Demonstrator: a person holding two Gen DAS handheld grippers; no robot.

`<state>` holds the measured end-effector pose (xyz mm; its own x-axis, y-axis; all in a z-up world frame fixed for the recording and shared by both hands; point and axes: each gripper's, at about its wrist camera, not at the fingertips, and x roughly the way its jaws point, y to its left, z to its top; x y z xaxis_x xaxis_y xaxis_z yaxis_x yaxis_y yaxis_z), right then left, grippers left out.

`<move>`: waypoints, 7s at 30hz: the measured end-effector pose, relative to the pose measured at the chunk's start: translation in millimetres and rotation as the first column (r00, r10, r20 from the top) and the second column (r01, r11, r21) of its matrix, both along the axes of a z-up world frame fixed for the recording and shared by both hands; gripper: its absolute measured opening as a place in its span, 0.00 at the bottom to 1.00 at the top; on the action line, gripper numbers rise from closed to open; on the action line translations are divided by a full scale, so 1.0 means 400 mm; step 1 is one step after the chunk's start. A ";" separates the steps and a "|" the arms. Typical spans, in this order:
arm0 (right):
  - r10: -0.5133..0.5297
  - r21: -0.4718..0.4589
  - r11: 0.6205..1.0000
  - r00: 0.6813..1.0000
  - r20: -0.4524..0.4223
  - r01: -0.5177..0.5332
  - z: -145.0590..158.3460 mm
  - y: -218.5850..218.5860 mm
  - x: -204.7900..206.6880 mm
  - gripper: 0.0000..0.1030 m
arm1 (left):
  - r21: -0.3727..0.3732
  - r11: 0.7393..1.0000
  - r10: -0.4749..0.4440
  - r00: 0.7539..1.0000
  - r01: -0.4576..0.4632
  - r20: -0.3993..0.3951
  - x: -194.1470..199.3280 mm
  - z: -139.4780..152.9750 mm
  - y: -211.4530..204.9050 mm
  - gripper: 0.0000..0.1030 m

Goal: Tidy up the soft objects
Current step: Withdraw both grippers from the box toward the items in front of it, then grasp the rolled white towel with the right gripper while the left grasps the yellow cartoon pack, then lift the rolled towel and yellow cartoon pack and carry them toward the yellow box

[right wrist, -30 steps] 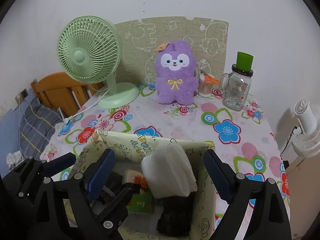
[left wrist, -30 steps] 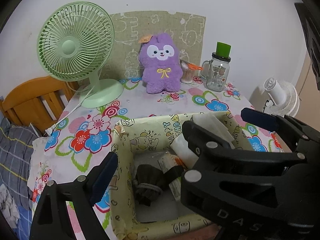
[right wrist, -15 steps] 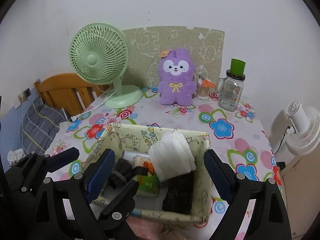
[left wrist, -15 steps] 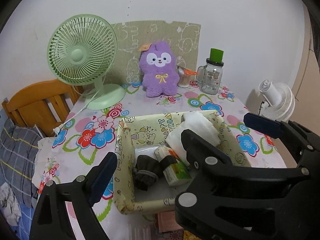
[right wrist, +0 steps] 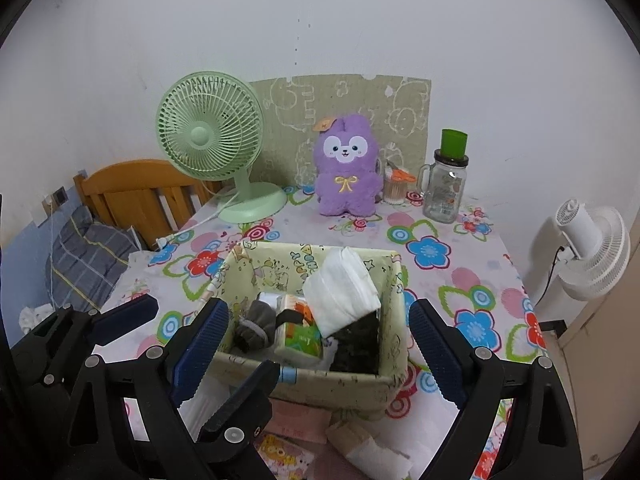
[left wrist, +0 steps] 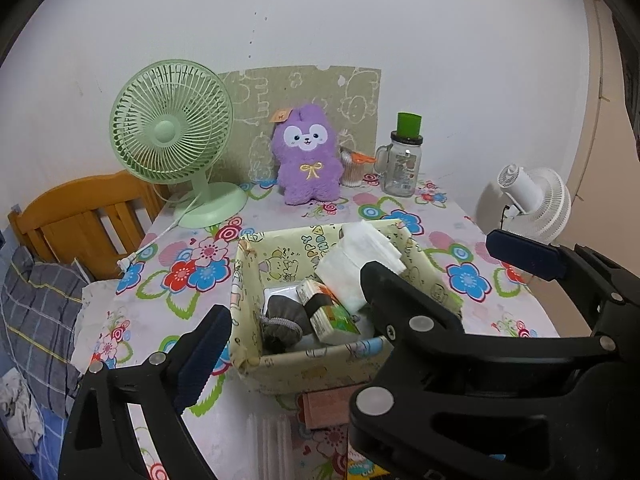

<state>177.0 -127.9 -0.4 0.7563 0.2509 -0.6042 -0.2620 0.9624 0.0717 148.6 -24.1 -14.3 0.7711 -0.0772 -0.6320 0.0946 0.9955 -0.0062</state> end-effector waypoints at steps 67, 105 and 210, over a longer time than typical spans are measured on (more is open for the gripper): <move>-0.008 -0.018 1.000 1.000 0.010 0.008 -0.136 -0.044 -0.222 0.92 | 0.003 0.999 -0.051 0.998 0.051 -0.036 -0.196 -0.143 -0.045 0.95; -0.082 -0.035 0.996 0.979 -0.186 0.077 -0.357 -0.117 -0.118 0.92 | -0.007 0.999 -0.037 0.978 0.036 -0.206 -0.101 -0.336 -0.063 0.94; -0.048 0.013 0.999 0.999 0.023 0.047 -0.022 -0.076 -0.294 0.25 | 0.016 0.999 -0.037 0.996 0.036 0.085 -0.271 -0.010 -0.045 0.48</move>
